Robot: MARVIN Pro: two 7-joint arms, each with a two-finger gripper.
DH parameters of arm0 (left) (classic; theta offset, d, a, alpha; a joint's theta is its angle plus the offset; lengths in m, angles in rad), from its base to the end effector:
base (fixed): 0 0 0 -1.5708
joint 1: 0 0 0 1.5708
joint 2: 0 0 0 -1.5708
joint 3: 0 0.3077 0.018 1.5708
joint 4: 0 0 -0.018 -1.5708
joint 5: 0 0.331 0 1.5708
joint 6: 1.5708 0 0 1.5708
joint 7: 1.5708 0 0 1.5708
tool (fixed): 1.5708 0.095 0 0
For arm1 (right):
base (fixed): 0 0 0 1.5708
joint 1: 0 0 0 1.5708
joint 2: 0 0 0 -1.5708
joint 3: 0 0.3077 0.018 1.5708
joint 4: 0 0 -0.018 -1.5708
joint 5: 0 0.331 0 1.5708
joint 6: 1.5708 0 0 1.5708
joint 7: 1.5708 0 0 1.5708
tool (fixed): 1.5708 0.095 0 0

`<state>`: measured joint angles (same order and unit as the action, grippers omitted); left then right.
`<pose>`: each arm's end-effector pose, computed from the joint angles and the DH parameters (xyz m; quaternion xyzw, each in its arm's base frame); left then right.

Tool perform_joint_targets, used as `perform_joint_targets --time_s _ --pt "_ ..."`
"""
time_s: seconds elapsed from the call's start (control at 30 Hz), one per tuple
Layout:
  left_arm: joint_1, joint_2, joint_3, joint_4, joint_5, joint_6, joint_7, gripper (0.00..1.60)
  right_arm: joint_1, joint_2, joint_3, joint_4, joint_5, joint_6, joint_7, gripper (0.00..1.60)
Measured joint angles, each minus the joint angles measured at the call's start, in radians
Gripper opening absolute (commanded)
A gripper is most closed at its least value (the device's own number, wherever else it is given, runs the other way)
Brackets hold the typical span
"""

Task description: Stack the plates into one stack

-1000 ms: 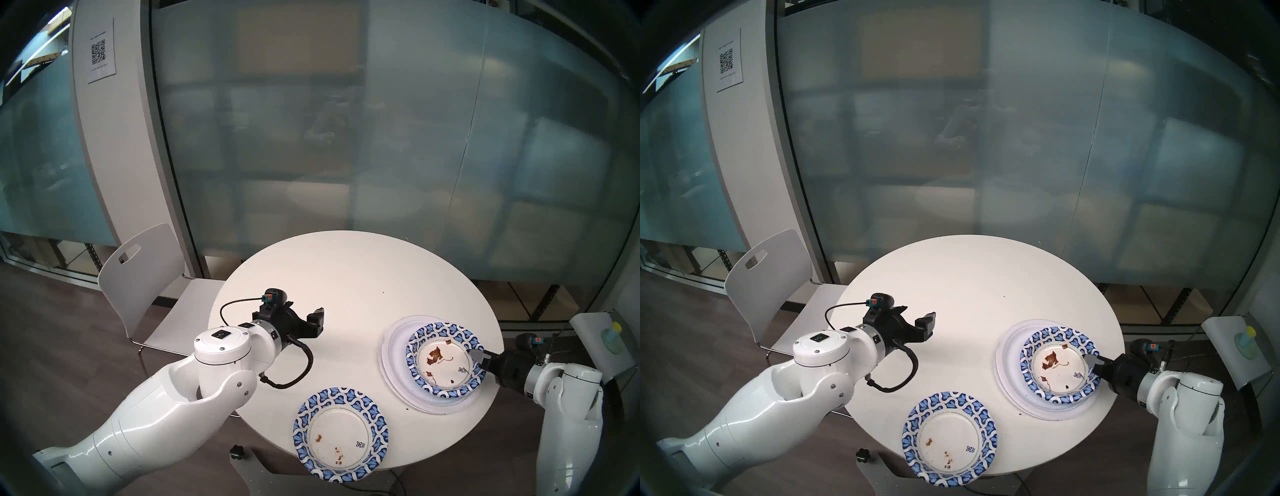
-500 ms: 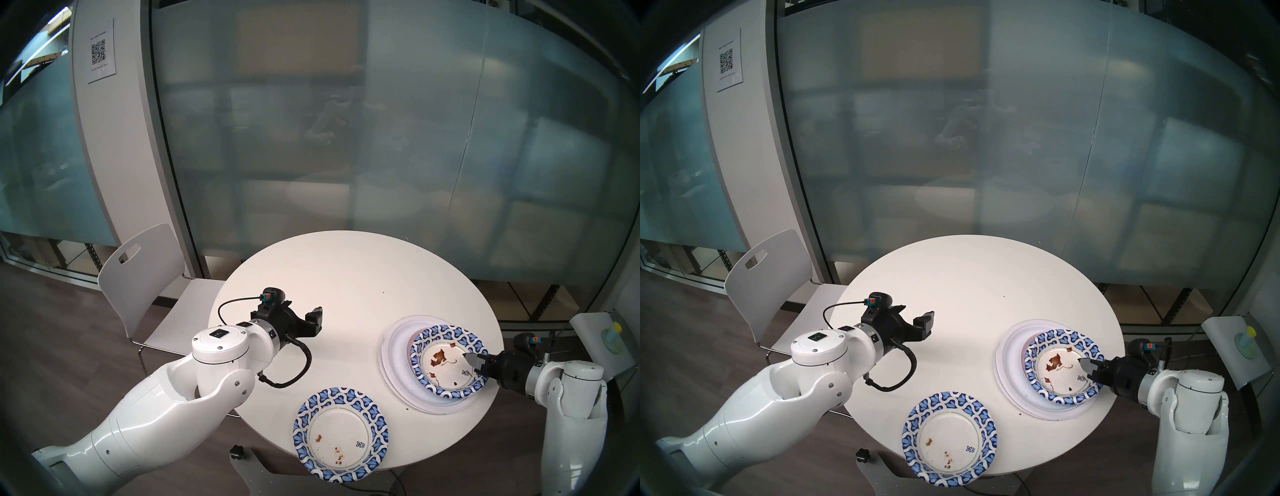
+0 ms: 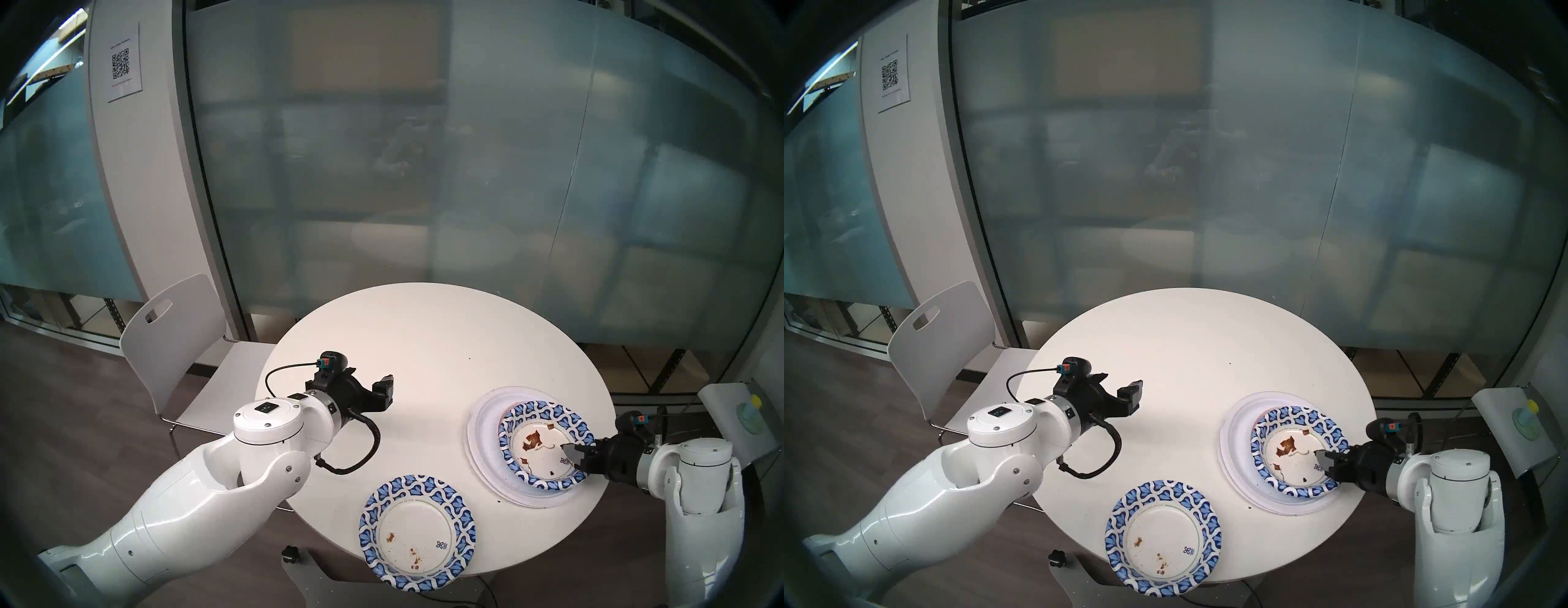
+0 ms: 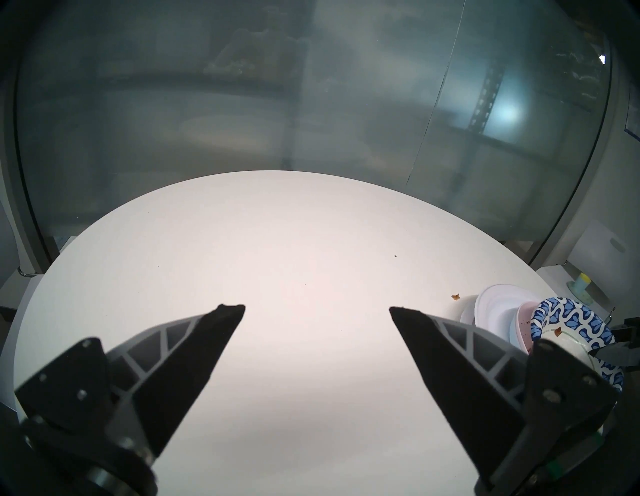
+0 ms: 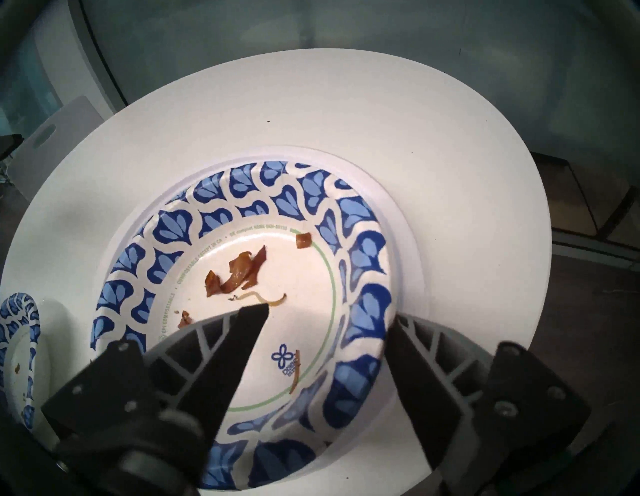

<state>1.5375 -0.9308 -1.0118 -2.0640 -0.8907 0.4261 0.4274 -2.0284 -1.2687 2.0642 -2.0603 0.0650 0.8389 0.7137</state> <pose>0.3571 -0.0722 -0.2619 0.8262 -0.0955 0.5279 0.1720 0.2680 -0.1748 -0.2918 -0.9119 -0.0809 -0.3951 0.0760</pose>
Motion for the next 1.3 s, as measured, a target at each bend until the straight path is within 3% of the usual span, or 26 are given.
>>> perform_joint_targets --time_s 0.23,0.77,0.83,0.93,1.0,1.07,1.3 --pt "0.000 0.007 -0.011 -0.002 -0.009 -0.001 0.000 1.60 0.007 0.022 -0.018 -0.011 -0.030 0.007 0.005 1.28" --pt "0.000 0.026 -0.019 -0.003 -0.017 -0.007 -0.014 1.60 -0.032 0.055 0.037 -0.071 -0.077 0.057 0.033 1.26" --pt "0.000 0.027 -0.019 -0.003 -0.016 -0.008 -0.015 1.60 -0.038 0.055 0.054 -0.078 -0.079 0.061 0.038 1.18" --pt "0.000 0.028 -0.018 -0.003 -0.013 -0.009 -0.016 1.60 -0.046 0.054 0.081 -0.085 -0.076 0.064 0.045 0.90" --pt "0.000 0.028 -0.018 -0.003 -0.010 -0.009 -0.017 1.60 -0.054 0.048 0.107 -0.088 -0.070 0.063 0.051 0.90" --pt "0.000 0.028 -0.017 -0.003 -0.008 -0.010 -0.018 1.60 -0.060 0.042 0.127 -0.089 -0.066 0.060 0.054 0.74" --pt "0.000 0.022 -0.006 -0.002 0.001 -0.011 -0.020 1.60 -0.081 0.007 0.181 -0.057 -0.049 0.026 0.063 0.71"
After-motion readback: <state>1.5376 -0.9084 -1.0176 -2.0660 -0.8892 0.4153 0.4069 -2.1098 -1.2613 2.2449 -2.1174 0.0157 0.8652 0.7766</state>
